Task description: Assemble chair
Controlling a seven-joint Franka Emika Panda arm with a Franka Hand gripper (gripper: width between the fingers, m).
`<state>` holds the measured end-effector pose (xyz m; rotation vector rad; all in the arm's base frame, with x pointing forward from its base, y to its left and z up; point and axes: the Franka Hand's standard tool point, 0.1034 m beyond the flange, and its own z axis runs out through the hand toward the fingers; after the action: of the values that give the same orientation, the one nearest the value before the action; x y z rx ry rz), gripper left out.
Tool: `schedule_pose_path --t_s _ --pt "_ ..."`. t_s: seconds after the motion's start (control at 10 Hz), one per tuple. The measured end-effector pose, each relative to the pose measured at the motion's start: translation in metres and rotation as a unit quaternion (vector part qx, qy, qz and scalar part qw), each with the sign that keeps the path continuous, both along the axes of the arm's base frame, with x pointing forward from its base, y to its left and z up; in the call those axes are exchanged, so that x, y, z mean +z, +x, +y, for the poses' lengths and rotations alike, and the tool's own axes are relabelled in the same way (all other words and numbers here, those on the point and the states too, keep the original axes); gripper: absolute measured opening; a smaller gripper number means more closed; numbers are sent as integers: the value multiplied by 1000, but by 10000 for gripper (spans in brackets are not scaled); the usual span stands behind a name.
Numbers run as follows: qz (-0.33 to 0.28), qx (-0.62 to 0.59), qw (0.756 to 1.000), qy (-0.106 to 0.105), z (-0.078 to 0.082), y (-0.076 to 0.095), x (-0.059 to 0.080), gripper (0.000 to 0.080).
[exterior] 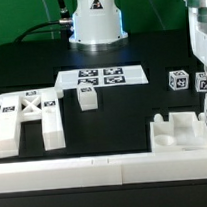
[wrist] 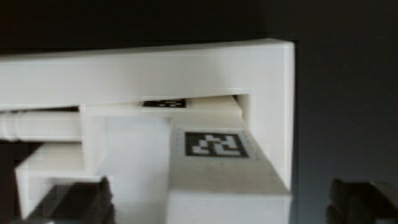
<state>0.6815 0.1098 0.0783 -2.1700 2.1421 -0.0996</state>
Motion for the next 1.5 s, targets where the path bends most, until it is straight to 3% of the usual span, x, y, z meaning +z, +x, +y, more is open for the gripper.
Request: schedule_pose_path --t_s 0.5,0.8,0.9,1.0,1.3,1.5 --pt "11 214 976 -22 2 -2 2 649" --pt "6 354 935 -41 1 0 4 649" --pt "4 413 910 -47 0 0 4 649" --pt "2 422 905 -48 2 0 5 649" --pt "-13 577 814 -68 9 -7 17 649" --pt "-20 580 811 -70 5 -20 23 649"
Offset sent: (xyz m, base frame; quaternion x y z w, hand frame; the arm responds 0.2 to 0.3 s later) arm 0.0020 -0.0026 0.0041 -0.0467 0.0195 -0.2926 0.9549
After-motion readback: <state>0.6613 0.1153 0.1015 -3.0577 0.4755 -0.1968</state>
